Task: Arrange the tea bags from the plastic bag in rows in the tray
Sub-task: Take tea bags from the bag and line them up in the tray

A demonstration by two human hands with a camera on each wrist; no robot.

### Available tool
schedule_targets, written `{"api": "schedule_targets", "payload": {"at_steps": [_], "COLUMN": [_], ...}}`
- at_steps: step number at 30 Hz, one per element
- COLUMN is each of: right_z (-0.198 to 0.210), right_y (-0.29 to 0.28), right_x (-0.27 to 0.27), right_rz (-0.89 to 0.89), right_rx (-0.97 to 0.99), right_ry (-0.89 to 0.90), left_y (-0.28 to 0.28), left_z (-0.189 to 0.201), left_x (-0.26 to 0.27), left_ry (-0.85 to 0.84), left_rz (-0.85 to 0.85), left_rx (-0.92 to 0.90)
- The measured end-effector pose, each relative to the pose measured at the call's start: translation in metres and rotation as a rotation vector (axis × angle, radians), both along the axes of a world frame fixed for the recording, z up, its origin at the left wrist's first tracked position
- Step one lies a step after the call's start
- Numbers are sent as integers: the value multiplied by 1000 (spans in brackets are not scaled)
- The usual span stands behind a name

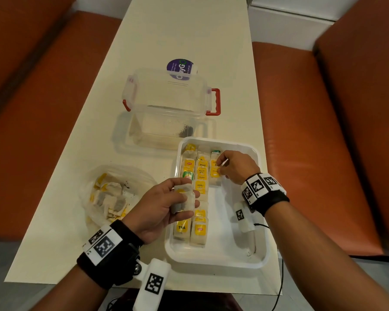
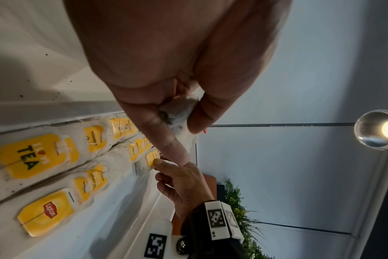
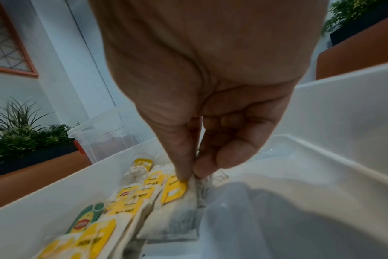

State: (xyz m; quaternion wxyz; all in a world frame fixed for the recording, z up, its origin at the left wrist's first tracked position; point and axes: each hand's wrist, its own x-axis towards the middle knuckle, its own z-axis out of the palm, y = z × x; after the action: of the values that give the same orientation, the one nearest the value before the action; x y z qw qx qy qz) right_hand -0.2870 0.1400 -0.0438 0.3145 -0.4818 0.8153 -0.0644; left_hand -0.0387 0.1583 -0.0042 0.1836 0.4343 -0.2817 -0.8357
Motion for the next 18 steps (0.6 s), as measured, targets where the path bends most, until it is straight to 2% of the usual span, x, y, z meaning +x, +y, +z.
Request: {"api": "schedule_targets", "payload": {"at_steps": [7, 18], "right_z": [-1, 4], "right_y": [0, 10], "right_x": [-3, -2], "right_rz": [-23, -42], "right_rx": [-10, -122], "right_ry": [-6, -17], "left_y": [-2, -3], "left_z": [1, 4], "left_x": [-1, -3], "left_ry": [70, 73], "left_rz": [28, 24], "left_rx": [75, 70]}}
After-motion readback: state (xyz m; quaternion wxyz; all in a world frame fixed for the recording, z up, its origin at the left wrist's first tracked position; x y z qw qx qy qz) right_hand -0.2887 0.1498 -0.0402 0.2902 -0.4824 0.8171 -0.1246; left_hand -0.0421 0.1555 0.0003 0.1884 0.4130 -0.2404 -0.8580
